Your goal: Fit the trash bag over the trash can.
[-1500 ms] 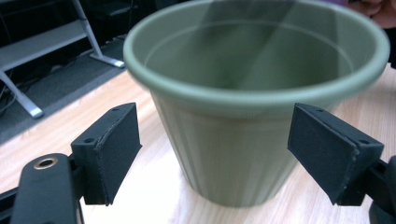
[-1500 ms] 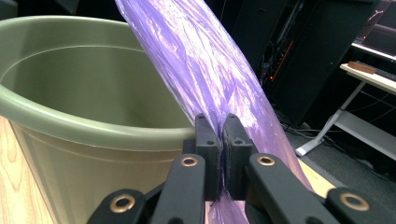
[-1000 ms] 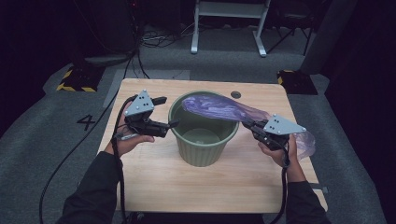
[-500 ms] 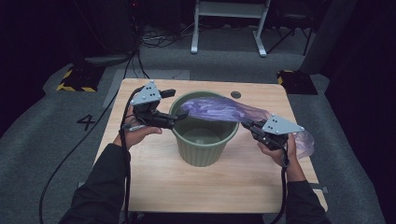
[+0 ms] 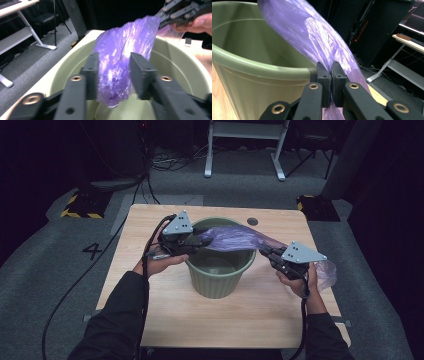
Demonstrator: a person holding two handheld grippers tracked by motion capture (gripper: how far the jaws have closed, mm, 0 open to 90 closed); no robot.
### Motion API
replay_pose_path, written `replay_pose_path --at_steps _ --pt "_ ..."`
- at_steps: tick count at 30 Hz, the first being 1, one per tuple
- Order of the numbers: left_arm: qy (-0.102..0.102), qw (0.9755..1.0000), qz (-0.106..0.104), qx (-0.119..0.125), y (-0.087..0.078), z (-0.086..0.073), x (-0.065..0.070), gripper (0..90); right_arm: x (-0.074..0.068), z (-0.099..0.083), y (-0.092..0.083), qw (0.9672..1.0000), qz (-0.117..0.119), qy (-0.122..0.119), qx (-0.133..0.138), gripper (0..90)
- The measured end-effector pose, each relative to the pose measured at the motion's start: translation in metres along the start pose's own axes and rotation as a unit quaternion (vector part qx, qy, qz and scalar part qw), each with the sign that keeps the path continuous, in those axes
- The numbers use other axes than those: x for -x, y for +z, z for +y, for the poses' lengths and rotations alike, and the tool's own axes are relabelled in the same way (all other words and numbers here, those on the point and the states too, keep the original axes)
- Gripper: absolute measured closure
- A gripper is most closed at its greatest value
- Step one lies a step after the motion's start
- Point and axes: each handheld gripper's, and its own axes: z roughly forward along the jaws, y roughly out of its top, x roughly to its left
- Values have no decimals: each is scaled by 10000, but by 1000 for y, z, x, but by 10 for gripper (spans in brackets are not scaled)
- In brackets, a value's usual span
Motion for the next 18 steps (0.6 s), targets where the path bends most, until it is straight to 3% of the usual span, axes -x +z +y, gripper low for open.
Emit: replay_pose_path --at_steps 2,5,11,18 --pt "71 9999 -6 -156 4 0 2 711 1 1 -1 10000 -58 43 54 879" --pt "138 9993 -48 -352 10 1 4 719 2 2 -3 9997 -118 145 183 879" --pt "102 9979 -95 -626 23 2 6 590 1 10 -4 9989 -265 141 352 878" --pt "256 9933 16 -1123 35 4 11 409 -7 25 5 9992 -204 -87 331 875"
